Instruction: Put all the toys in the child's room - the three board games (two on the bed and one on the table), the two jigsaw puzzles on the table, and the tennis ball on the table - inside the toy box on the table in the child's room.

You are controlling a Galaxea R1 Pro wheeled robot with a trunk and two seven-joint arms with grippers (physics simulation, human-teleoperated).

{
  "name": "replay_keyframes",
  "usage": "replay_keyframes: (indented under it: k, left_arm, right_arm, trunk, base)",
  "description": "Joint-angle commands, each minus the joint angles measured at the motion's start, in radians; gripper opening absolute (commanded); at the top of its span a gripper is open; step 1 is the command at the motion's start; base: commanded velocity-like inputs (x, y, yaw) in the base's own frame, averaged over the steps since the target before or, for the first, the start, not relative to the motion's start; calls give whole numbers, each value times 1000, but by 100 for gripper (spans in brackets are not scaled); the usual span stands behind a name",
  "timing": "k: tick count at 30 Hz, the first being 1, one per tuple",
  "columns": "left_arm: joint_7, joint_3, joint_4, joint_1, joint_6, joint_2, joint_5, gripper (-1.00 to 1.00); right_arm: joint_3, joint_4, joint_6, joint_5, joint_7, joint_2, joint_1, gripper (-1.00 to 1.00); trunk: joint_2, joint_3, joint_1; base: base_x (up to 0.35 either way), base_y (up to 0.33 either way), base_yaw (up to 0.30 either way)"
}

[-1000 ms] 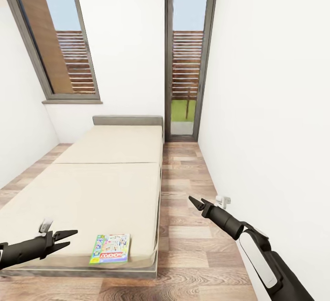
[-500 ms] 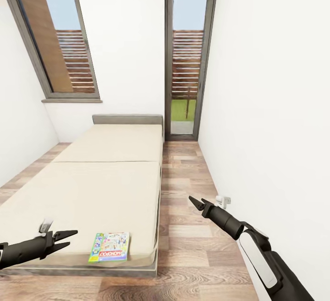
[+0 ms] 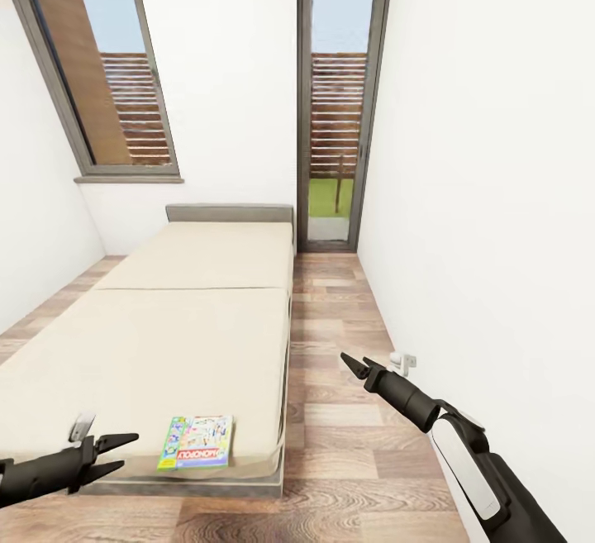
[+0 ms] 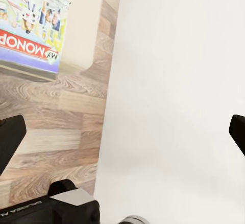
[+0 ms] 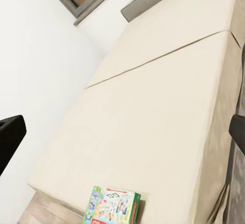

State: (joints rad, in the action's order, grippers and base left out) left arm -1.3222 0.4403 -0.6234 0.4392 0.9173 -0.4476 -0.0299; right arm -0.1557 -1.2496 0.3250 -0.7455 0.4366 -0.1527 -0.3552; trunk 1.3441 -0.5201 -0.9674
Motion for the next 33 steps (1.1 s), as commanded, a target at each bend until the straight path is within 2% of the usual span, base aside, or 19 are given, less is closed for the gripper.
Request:
replay_keyframes:
  k: [1,9,11,13,16,20,22,24,26,33]
  left_arm:
    - [-4,3,8,1,9,1,-3,100]
    - [10,3,30,1,-14,0,-4,100]
    - [35,4,30,1,-44,3,-4,100]
    - [84,4,31,1,-85,7,0,100]
    - [148,5,32,1,-109,18,1,100]
    - [183,5,33,1,-132,39,2,100]
    - [195,4,33,1,-168,56,2,100]
    - [206,3,33,1,-191,65,2,100]
    - [211,3,33,3,-200,68,2,100]
    - [210,3,33,7,-203,70,3,100]
  right_arm:
    - [-1,-1,6,-10,0,-1,-1,100]
    - [-1,-1,7,-17,1,1,-1,100]
    - [-1,-1,7,-17,2,1,-1,100]
    - [-2,-1,8,-18,2,2,-1,100]
    - [-3,-2,9,-22,3,6,-1,100]
    - [-4,-1,9,-54,3,17,-1,100]
    - [-4,-1,10,-91,2,29,-1,100]
    - [-6,0,10,-111,-1,40,-1,100]
    - [-5,-1,11,-116,-1,48,-1,100]
    - [3,-1,12,-128,3,50,-1,100]
  trunk:
    - [8,-4,-4]
    - [64,-29,-35]
    - [78,-36,-42]
    - [92,-42,-50]
    - [113,-51,-61]
    - [141,-64,-77]
    - [155,-70,-84]
    - [169,-76,-92]
    - [183,-83,-100]
    - [232,-104,-127]
  base:
    - [0,0,0]
    - [0,0,0]
    - [0,0,0]
    - [0,0,0]
    - [0,0,0]
    - [0,0,0]
    - [0,0,0]
    - [0,0,0]
    - [0,0,0]
    - [0,0,0]
